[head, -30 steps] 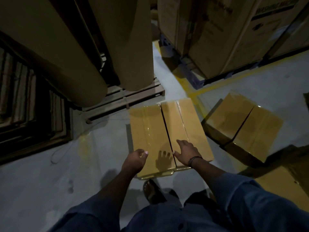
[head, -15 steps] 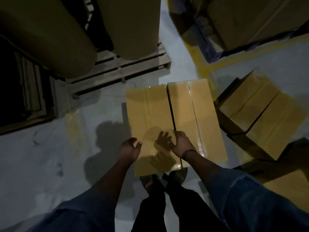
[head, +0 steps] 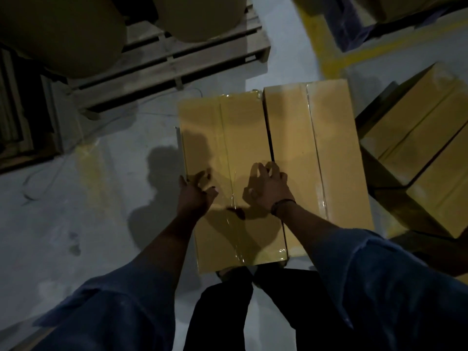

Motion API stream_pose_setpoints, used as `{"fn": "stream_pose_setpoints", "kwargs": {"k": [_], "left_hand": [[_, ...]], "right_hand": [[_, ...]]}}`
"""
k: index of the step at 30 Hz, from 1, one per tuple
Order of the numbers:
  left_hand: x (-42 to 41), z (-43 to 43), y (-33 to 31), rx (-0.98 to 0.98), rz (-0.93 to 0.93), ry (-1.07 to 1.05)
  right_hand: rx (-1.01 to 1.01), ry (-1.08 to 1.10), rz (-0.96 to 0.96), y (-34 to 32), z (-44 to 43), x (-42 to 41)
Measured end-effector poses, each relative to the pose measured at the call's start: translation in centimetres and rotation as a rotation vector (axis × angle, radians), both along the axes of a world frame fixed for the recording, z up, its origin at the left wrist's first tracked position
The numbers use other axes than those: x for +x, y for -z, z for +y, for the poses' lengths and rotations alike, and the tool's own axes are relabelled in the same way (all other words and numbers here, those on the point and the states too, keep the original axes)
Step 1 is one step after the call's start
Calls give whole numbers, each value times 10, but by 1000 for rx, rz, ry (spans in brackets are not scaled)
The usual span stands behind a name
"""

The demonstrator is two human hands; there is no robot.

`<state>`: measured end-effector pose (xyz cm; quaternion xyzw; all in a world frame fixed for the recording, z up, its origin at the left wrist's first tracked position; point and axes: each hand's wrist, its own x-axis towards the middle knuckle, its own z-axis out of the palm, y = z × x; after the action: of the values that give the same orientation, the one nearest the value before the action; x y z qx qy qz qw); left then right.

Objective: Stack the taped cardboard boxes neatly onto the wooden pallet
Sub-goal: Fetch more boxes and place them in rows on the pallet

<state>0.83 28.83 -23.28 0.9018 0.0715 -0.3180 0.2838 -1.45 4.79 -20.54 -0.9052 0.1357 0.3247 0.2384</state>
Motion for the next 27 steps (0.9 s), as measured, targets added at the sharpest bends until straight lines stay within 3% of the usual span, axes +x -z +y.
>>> {"fn": "stream_pose_setpoints", "kwargs": {"k": [4, 12, 18, 22, 27], "left_hand": [[-3, -9, 7, -80, -23, -123], [-4, -1, 29, -91, -46, -214], [-4, 10, 24, -145, -26, -213], [-16, 21, -2, -151, -32, -121], [-34, 24, -82, -20, -85, 28]], "right_hand": [[-57, -49, -40, 10, 7, -6], [-75, 200, -94, 31, 22, -3], [-101, 143, -94, 35, 31, -9], [-84, 96, -134, 11, 34, -22], [-77, -48, -207, -57, 38, -46]]}}
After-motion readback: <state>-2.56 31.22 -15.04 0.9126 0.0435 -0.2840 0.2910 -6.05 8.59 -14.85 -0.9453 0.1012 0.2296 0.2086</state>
